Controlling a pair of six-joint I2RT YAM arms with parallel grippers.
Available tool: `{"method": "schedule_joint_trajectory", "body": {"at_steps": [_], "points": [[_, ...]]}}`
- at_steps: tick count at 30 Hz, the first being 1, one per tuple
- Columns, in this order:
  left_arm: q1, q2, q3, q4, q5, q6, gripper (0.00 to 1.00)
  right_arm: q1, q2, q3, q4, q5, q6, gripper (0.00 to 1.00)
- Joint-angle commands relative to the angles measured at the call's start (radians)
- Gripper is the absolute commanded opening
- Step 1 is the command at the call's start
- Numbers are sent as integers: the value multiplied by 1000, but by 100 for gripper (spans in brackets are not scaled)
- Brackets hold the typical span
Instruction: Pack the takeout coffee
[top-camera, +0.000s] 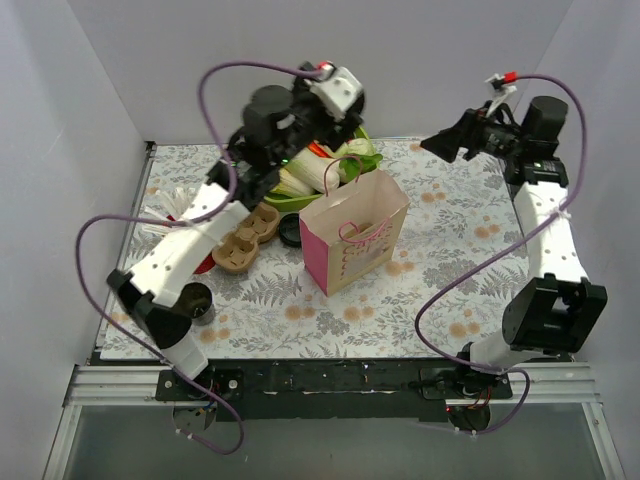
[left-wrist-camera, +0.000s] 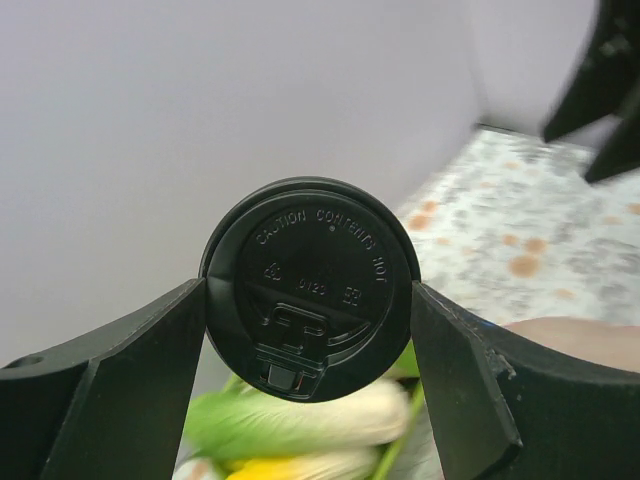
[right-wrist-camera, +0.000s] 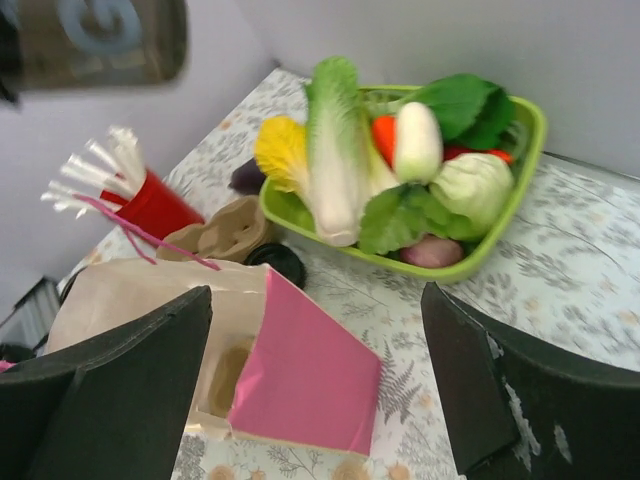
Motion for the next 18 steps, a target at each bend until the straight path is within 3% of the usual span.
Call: {"method": "schedule_joint_trajectory", "body": {"at_steps": [1, 4, 8, 11, 13, 15, 18], "points": [[114, -216, -48, -55, -30, 23, 0, 195, 96, 143, -115, -97, -330, 92], [185, -285, -59, -97, -56, 56, 0, 311, 179, 273, -275, -90, -614, 91], [212, -364, -94, -115, -85, 98, 0, 386, 328, 479, -601, -96, -831, 82], [243, -387, -82, -134, -99, 115, 0, 417, 465, 722, -806, -94, -995, 76], [254, -404, -91, -128, -107, 139, 0, 441, 529, 830, -959, -70, -1072, 75], [257, -413, -102, -115, -111, 153, 0, 455, 528, 820, -1016, -31, -1184, 76], [271, -418, -106, -108, -114, 153, 0, 461, 482, 697, -972, 4, -1192, 75]]}}
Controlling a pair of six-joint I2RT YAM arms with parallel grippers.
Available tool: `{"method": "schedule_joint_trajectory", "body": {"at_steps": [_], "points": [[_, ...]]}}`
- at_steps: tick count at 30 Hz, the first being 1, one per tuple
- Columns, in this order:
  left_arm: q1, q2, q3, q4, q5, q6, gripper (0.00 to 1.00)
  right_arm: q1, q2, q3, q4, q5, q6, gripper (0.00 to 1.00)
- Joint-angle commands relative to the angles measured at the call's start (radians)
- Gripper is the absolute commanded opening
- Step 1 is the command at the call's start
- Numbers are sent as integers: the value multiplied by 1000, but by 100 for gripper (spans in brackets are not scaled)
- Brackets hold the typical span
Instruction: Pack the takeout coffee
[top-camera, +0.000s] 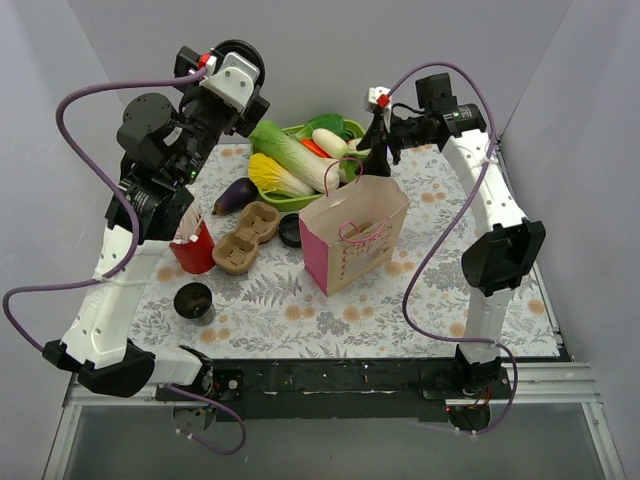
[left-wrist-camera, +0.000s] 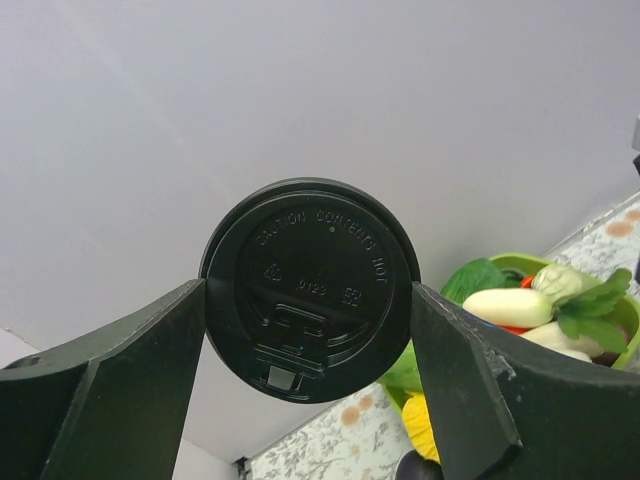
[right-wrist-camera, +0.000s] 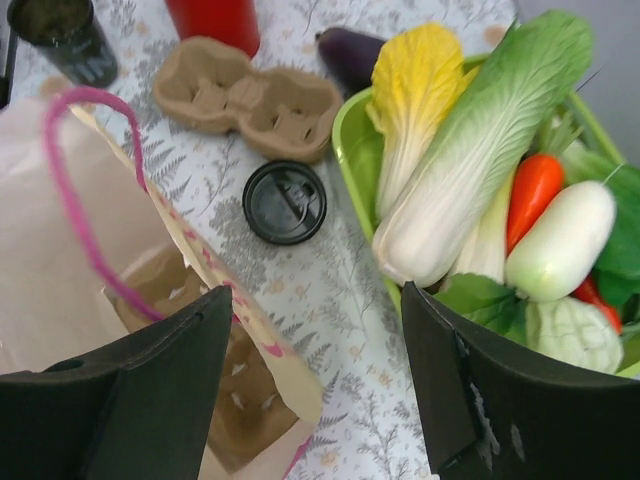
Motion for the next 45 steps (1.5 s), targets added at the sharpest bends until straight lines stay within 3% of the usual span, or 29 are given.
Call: {"method": "schedule_joint_trajectory", "body": {"at_steps": [1, 2, 7, 9, 13, 14, 20, 24, 30, 36, 37, 39, 43, 45], "points": [[18, -11, -16, -23, -22, 30, 0, 12, -60, -83, -110, 56, -158, 75], [18, -14, -19, -22, -20, 27, 0, 6, -70, -117, -74, 67, -137, 74], [21, -9, -24, -29, -3, 23, 0, -98, -146, -222, 310, 20, 312, 73], [22, -3, -25, -35, 6, 18, 0, -124, -164, -225, 374, 4, 344, 73], [24, 1, -28, -40, 24, 1, 0, -159, -201, -212, 258, -31, 199, 75], [22, 1, -28, -39, 30, -4, 0, -159, -210, -212, 172, -43, 86, 77], [27, -3, -45, -43, 43, -17, 0, -87, -265, -283, -10, -7, -199, 81], [30, 4, -36, -52, 49, -19, 0, -3, -223, -263, -34, 41, -254, 81], [30, 9, -28, -75, 84, -24, 0, 28, -86, -134, -95, 85, -299, 76], [30, 5, -34, -162, 223, -24, 0, 32, 31, 57, -338, 121, -419, 57], [30, 0, -36, -184, 269, -22, 0, 32, 25, 44, -344, 127, -420, 48], [30, -5, -59, -226, 371, -36, 0, 32, -11, -10, -359, 133, -426, 40], [30, -44, -131, -247, 460, -123, 0, 39, -90, -106, -367, 142, -406, 9], [30, -69, -183, -278, 559, -119, 0, 37, -167, -165, -312, 148, -351, 4]]}}
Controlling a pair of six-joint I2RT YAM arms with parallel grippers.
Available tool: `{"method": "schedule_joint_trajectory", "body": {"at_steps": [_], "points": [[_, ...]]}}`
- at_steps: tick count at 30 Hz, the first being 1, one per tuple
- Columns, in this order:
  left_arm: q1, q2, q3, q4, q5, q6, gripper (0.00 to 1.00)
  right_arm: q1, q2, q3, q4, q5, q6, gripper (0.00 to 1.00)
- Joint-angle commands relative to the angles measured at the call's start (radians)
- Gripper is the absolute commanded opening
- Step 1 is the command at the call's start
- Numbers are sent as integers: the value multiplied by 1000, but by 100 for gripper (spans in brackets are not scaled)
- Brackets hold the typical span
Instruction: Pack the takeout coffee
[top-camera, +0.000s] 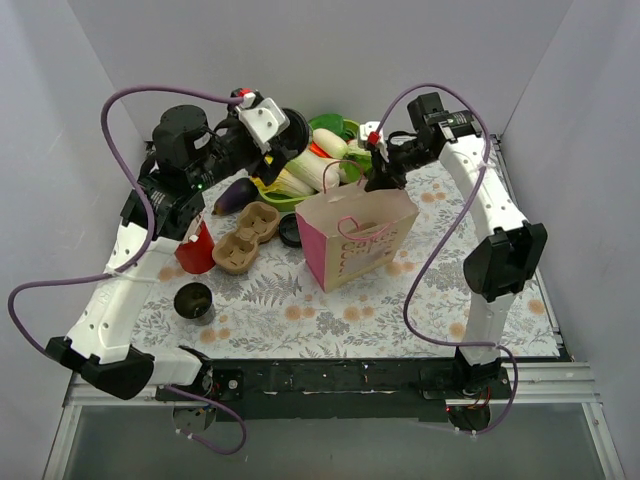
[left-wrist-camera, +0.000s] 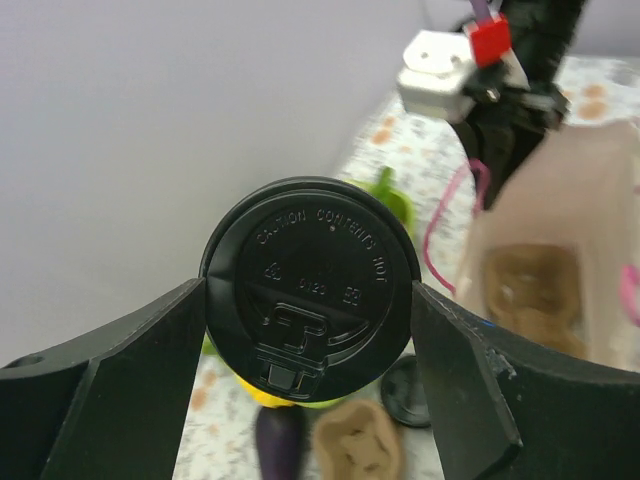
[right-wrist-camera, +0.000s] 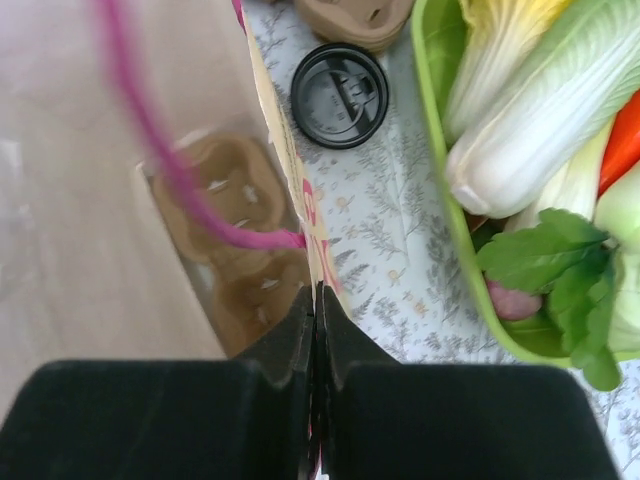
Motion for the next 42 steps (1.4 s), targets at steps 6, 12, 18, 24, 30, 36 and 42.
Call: {"method": "schedule_joint_trajectory", "body": {"at_steps": [6, 12, 18, 24, 30, 36, 42], "points": [[5, -108, -146, -132, 439, -114, 0, 25, -494, -506, 353, 89, 266, 1], [4, -143, -202, -114, 506, -100, 0, 93, -756, -787, 557, 290, 399, 1], [2, -193, -178, -71, 568, -131, 0, 139, -901, -898, 646, 453, 537, 1], [-7, -170, -138, -107, 656, -224, 0, 139, -943, -881, 648, 562, 578, 1], [-24, -109, -138, -111, 700, -168, 0, 137, -962, -913, 697, 620, 574, 1], [-126, -55, -182, -66, 638, -30, 0, 140, -993, -985, 767, 623, 577, 1], [-222, -51, -256, -29, 578, 94, 0, 139, -1006, -996, 797, 639, 591, 1]]}}
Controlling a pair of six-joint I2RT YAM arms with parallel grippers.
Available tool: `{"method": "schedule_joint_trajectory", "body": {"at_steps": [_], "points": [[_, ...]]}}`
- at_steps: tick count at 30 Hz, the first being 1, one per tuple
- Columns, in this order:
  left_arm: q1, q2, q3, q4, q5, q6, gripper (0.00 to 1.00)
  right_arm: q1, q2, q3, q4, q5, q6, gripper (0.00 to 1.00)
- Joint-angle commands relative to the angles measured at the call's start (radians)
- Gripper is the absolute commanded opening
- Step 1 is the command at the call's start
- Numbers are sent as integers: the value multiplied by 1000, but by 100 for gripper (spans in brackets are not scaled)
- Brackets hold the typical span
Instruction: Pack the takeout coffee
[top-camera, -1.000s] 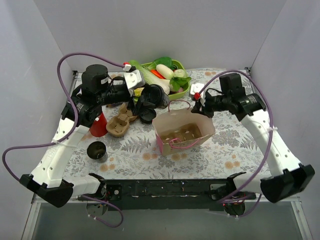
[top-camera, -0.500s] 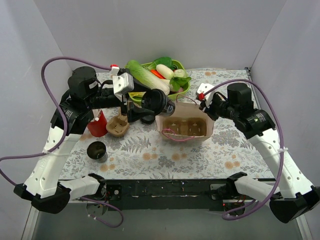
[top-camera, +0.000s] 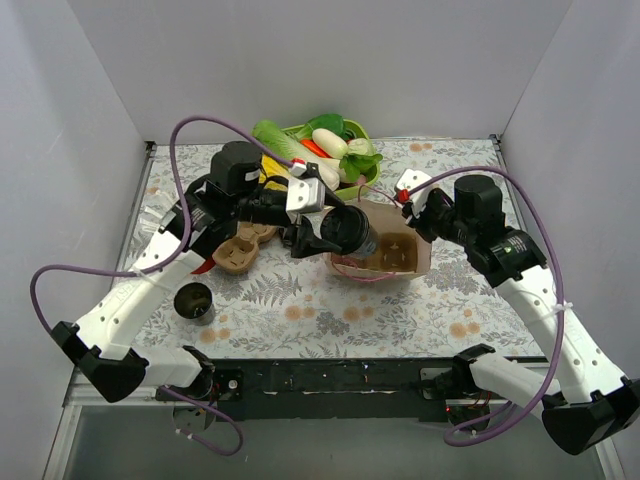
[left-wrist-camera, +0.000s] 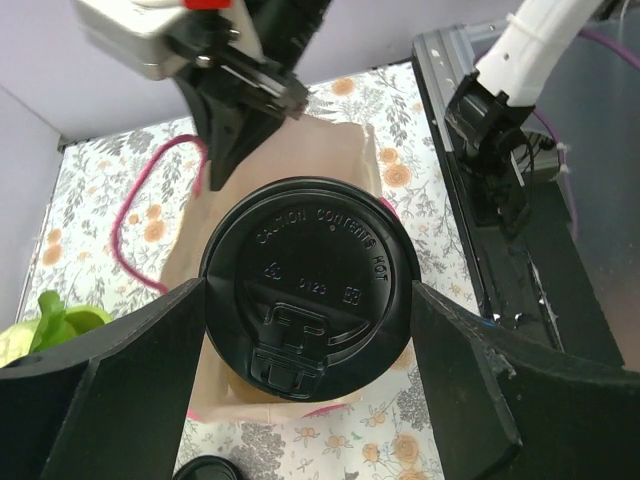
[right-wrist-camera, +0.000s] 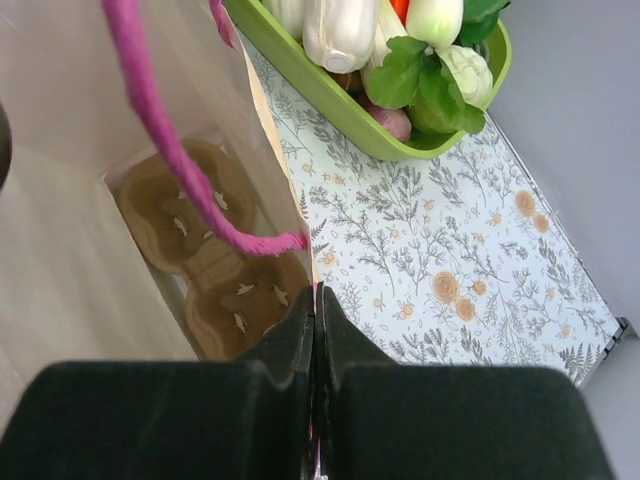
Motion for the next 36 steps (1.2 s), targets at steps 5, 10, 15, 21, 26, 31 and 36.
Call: {"method": "schedule_joint_trajectory", "body": {"at_steps": [5, 10, 15, 21, 26, 31, 36], "points": [[-100, 31, -64, 73, -102, 205, 0, 12, -52, 1, 106, 5, 29, 1], [-146, 70, -101, 113, -217, 300, 0, 18, -73, -23, 108, 34, 48, 1], [-177, 76, -190, 203, -308, 397, 0, 27, -118, -82, 106, 36, 56, 1], [-202, 91, -231, 238, -367, 440, 0, 38, -144, -114, 126, 37, 46, 1], [-226, 122, -256, 243, -426, 492, 0, 41, -144, -122, 163, 56, 55, 1], [-246, 131, -311, 258, -469, 546, 0, 70, -151, -114, 117, 28, 55, 1], [-266, 133, -336, 260, -512, 561, 0, 130, -156, -102, 115, 74, 18, 1]]}}
